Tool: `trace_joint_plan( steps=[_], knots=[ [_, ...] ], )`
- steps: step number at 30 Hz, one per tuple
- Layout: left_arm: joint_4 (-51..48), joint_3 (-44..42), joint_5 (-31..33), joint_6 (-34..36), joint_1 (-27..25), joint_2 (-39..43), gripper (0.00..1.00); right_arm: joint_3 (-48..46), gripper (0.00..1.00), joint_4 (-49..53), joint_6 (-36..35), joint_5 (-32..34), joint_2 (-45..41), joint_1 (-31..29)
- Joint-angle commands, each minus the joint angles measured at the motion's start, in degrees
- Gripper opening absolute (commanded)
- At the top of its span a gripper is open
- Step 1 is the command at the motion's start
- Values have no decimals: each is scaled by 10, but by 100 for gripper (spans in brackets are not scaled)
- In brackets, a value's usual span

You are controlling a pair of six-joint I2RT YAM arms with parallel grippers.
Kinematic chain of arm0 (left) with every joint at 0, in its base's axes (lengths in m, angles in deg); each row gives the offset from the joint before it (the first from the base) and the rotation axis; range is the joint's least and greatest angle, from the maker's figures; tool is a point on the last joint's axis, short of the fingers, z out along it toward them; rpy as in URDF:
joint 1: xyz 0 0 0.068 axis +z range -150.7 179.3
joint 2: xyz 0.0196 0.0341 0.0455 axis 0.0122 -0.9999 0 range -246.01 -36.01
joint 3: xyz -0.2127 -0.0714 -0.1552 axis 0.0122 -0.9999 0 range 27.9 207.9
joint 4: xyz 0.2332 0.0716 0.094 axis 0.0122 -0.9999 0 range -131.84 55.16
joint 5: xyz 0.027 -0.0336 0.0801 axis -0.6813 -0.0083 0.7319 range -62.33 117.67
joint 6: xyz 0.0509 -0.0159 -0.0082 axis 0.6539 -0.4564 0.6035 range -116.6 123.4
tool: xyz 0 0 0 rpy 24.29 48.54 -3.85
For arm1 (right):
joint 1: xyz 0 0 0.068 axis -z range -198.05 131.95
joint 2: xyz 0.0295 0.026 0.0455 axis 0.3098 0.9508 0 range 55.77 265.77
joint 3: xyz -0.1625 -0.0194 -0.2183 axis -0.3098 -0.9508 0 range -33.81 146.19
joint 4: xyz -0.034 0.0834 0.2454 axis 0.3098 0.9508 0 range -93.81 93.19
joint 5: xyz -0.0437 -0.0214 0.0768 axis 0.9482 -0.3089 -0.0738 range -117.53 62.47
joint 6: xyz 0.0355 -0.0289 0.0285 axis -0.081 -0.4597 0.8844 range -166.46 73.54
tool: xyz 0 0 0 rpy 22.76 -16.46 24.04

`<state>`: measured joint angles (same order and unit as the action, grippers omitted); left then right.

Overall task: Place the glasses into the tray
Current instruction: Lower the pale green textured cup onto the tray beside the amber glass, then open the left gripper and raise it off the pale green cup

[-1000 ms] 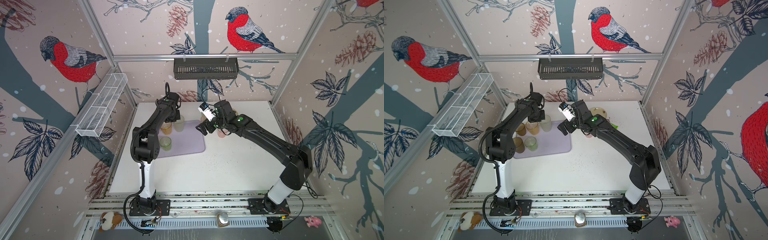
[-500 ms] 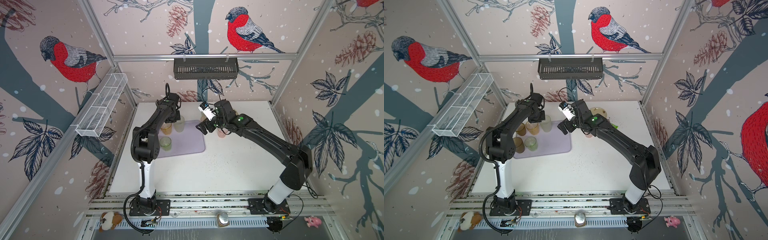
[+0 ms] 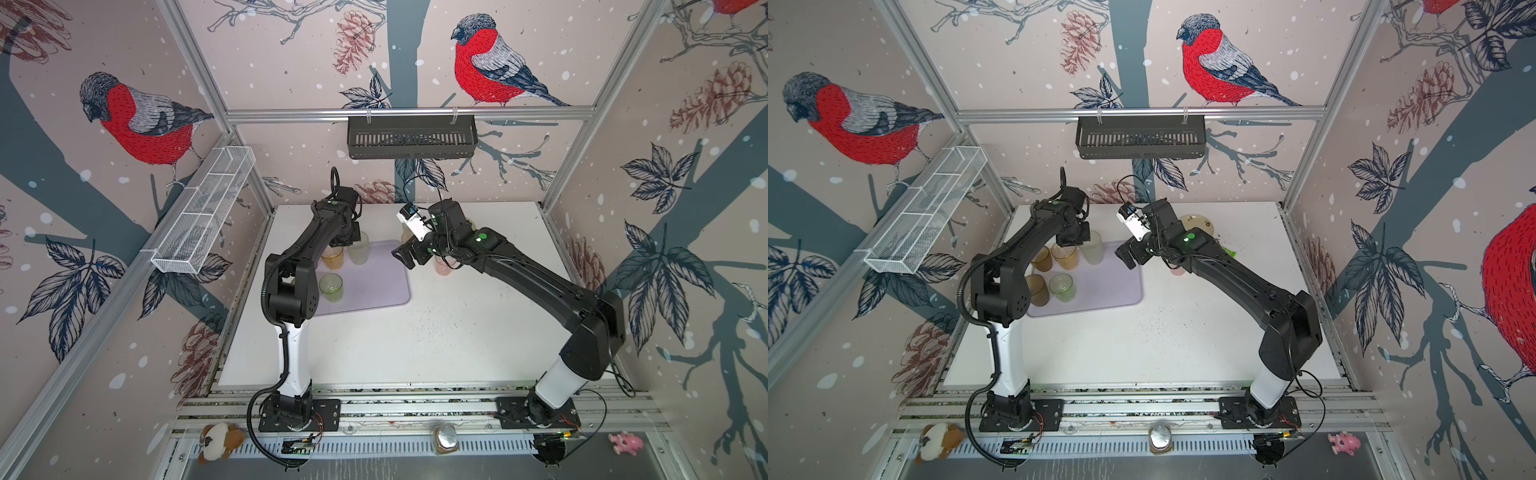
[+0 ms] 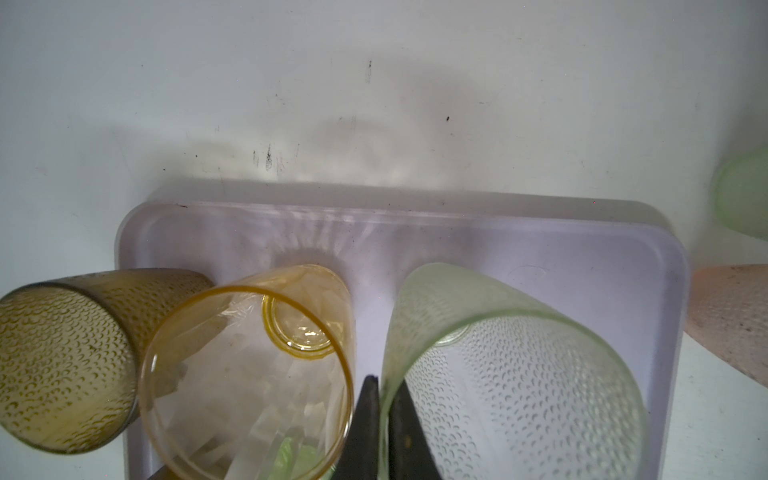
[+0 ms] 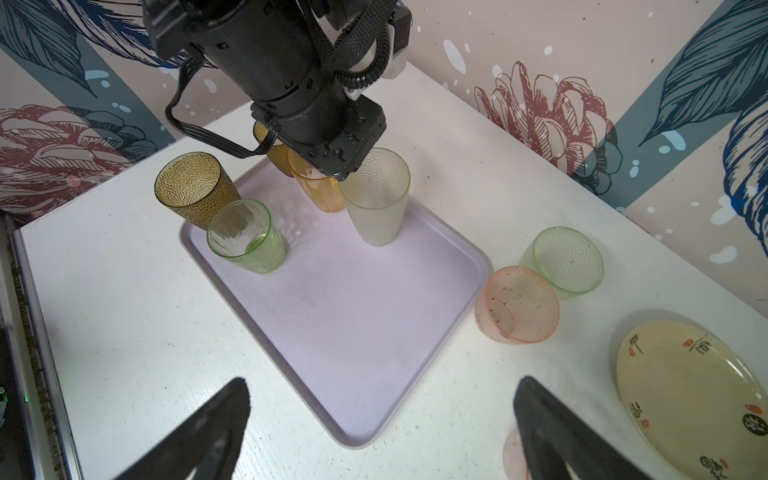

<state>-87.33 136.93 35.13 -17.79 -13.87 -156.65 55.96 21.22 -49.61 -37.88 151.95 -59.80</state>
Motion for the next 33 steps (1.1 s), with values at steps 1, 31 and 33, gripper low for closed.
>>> trace_joint_plan(
  steps=[1,31,33],
  knots=[
    [1,-3,4,-4,1,6,0,2,100,-9,-6,9,-3,0],
    [-3,-1,19,1,1,13,14,0,100,-15,1,16,-6,-2],
    [-4,0,19,-1,1,13,15,0,100,-16,0,16,-7,-1]
  ],
)
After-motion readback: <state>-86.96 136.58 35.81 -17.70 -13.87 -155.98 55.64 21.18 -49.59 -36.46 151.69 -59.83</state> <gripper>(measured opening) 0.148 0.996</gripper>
